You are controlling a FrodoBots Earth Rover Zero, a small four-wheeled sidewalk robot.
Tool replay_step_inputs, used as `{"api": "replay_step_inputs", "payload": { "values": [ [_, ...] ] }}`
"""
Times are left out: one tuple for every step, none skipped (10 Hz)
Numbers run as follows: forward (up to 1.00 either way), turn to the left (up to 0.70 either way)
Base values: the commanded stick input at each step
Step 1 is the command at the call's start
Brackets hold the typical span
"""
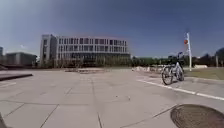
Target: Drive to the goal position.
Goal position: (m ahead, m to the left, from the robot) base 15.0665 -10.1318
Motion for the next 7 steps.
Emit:
{"api": "replay_step_inputs", "payload": {
  "values": [
    [0.7, 0.0],
    [0.7, 0.0],
    [0.7, 0.0],
    [0.7, 0.0],
    [0.7, 0.0],
    [0.7, 0.0],
    [0.7, 0.0]
  ]
}}
